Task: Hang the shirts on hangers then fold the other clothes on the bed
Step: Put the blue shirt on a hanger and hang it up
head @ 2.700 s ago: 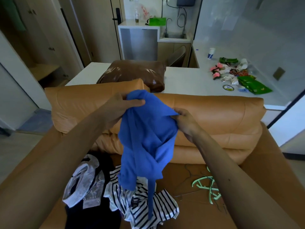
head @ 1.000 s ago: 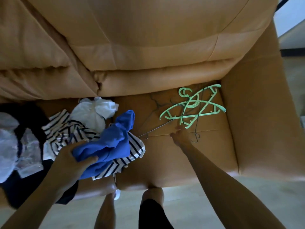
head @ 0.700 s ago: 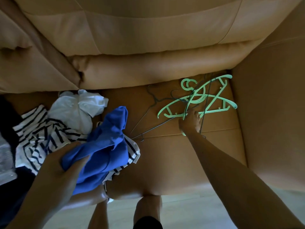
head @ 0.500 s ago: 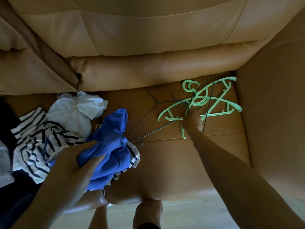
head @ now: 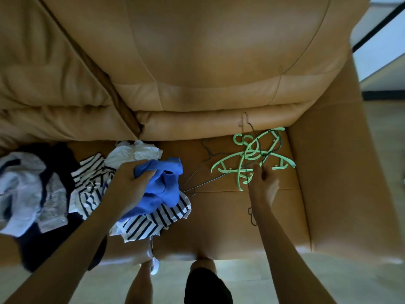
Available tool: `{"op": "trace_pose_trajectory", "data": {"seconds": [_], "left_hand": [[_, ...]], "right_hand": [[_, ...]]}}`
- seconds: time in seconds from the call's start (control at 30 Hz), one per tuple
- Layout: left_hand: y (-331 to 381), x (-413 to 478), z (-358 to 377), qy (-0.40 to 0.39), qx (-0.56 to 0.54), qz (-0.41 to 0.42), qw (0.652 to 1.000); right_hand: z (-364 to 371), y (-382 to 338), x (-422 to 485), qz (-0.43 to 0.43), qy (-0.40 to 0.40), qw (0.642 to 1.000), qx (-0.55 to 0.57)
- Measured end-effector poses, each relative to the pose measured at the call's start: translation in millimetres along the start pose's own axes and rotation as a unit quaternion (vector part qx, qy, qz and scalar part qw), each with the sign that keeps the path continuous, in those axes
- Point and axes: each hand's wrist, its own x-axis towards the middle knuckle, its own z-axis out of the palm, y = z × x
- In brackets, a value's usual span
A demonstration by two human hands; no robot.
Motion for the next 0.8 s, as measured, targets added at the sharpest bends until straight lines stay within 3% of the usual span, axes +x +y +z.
{"op": "trace_pose_trajectory", "data": {"seconds": [0.23,0.37,0.6,0.73,0.8], "left_hand": [[35.7,-24.4,-82.4,0.050,-0.013,0.024,0.998],[67.2,-46.7,-136.5,0.109,-0.011,0.056,0.992],[111.1,-80.7,-217.7,0.129,0.003,0.129,0.983],[135.3,-97.8,-246.3,0.151,0.010,0.179,0.972],[145.9,-104.5,-264.0,0.164,0.015,0.205,0.965]], "right_hand": [[-34.1,-121.5,-59.0,-0.190,-0.155,0.968,0.062],[-29.7,-184.2,-83.0,-0.296,-0.175,0.937,0.059],[-89.1,-259.1,-123.8,-0.360,-0.306,0.867,0.159],[-114.0,-292.2,-140.5,-0.427,-0.372,0.816,0.118],[-119.0,-305.3,-149.6,-0.454,-0.371,0.807,0.067]]}}
